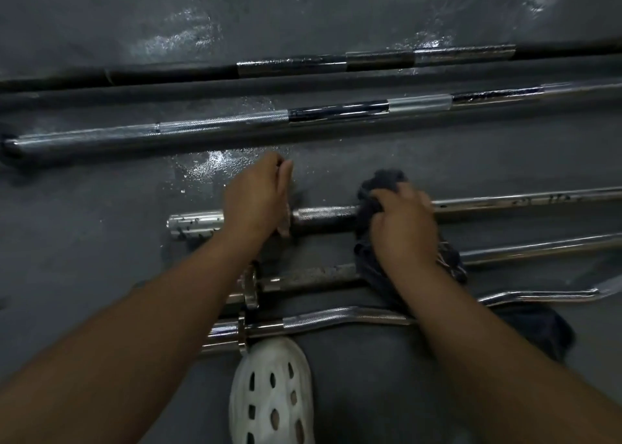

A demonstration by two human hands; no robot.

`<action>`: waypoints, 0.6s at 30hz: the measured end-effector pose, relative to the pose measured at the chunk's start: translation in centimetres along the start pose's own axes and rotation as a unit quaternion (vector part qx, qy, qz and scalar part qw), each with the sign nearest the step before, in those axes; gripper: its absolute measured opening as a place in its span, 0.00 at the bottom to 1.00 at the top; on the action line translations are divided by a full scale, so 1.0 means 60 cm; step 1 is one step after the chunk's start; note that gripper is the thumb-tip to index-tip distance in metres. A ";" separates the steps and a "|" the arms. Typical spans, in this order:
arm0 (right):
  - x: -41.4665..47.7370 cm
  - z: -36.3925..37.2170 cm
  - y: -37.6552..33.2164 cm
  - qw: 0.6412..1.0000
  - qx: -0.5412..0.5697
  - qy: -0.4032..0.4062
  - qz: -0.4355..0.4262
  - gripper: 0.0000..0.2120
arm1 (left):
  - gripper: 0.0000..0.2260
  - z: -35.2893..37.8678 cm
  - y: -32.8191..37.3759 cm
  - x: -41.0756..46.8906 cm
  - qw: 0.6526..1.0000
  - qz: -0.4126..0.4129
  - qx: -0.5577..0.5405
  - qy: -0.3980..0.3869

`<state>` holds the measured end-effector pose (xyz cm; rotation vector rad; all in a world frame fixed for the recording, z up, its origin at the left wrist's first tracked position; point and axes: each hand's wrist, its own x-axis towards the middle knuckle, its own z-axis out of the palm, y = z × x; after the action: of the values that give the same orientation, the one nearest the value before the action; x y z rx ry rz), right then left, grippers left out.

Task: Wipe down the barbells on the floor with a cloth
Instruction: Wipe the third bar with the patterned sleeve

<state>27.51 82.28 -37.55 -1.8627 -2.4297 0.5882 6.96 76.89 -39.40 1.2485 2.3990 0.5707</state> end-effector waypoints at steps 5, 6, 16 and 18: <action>-0.011 0.014 -0.020 0.982 0.001 -0.049 -0.180 0.24 | 0.21 0.015 -0.005 -0.107 0.989 0.115 0.093 -0.031; 0.007 0.008 0.008 0.988 0.003 -0.037 -0.147 0.25 | 0.24 0.017 -0.007 -0.101 0.985 0.126 0.103 -0.059; 0.040 0.011 -0.044 0.982 0.030 -0.036 -0.185 0.26 | 0.18 -0.036 -0.042 -0.047 0.994 0.098 0.044 -0.022; 0.065 0.000 -0.005 0.998 0.061 -0.011 -0.020 0.27 | 0.23 -0.041 -0.051 -0.043 0.993 0.096 0.034 -0.056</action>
<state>26.10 85.86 -38.29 -1.7668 -2.3787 0.7420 4.99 72.70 -38.51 1.5104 2.2388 0.4628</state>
